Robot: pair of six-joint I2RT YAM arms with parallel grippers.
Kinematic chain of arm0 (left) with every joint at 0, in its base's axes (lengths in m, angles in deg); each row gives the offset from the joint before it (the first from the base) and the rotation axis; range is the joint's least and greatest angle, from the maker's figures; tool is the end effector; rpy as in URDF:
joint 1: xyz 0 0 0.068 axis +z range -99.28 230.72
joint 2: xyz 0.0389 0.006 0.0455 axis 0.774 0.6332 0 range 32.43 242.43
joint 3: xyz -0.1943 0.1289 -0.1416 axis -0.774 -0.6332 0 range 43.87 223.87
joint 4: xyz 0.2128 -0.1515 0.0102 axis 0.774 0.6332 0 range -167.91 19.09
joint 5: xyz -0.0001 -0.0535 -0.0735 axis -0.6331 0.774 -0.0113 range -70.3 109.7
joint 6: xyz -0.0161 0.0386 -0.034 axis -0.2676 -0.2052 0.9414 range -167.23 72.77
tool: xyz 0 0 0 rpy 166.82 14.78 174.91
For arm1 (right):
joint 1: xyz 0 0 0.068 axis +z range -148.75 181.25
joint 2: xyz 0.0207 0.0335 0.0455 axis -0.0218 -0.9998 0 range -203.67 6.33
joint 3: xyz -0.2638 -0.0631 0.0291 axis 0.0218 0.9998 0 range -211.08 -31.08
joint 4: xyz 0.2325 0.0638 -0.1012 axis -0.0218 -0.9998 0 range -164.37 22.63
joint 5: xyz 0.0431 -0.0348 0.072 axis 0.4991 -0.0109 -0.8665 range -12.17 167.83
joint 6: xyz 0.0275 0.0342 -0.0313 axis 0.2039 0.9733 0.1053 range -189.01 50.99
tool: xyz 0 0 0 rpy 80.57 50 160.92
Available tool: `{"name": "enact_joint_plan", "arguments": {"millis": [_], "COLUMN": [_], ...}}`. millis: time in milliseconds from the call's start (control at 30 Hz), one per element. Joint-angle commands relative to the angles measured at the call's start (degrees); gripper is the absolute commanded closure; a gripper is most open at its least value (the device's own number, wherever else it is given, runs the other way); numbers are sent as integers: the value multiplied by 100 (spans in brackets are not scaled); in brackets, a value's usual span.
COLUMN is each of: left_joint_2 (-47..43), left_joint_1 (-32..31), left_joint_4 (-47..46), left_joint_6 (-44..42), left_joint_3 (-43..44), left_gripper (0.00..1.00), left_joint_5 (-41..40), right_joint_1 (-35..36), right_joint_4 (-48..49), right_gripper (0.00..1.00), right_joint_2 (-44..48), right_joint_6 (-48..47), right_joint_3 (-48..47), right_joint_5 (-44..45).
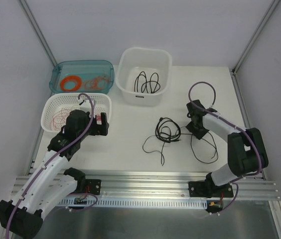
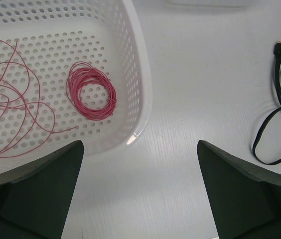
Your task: Untangle the cables
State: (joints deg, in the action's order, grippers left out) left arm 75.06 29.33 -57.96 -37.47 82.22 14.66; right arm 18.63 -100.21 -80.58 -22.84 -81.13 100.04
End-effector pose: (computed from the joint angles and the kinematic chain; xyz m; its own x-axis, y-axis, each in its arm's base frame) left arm 0.1634 -0.0607 0.2889 -0.4256 -0.0147 -0.9048 0.2198 0.9682 -0.1191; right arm 0.2663 0.0693 0.1779 -0.7292 0.4715 -0.4959 0.5407 0.8412 0.0046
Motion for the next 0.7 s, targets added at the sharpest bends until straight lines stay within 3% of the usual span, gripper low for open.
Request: {"name": "enact_joint_plan", "arguments": {"millis": [0, 467, 567, 667], "left_joint_2": [-97, -211, -238, -264], "left_joint_1": [-32, -32, -32, -32], "left_joint_4": [-122, -122, -131, -131], "left_joint_6": [-62, -53, -53, -62], "left_joint_3": [-64, -82, -91, -82], "left_gripper": [1, 1, 1, 1], "left_joint_5": [55, 47, 56, 47], "right_joint_1": [81, 195, 212, 213], "right_joint_4": [-248, -838, -970, -961], "right_gripper": [49, 60, 71, 90], "right_joint_2": [-238, -1143, -1214, -1161], "right_joint_6": [322, 428, 410, 410], "right_joint_3": [-339, -875, -981, -920], "right_joint_5": [239, 99, 37, -16]}}
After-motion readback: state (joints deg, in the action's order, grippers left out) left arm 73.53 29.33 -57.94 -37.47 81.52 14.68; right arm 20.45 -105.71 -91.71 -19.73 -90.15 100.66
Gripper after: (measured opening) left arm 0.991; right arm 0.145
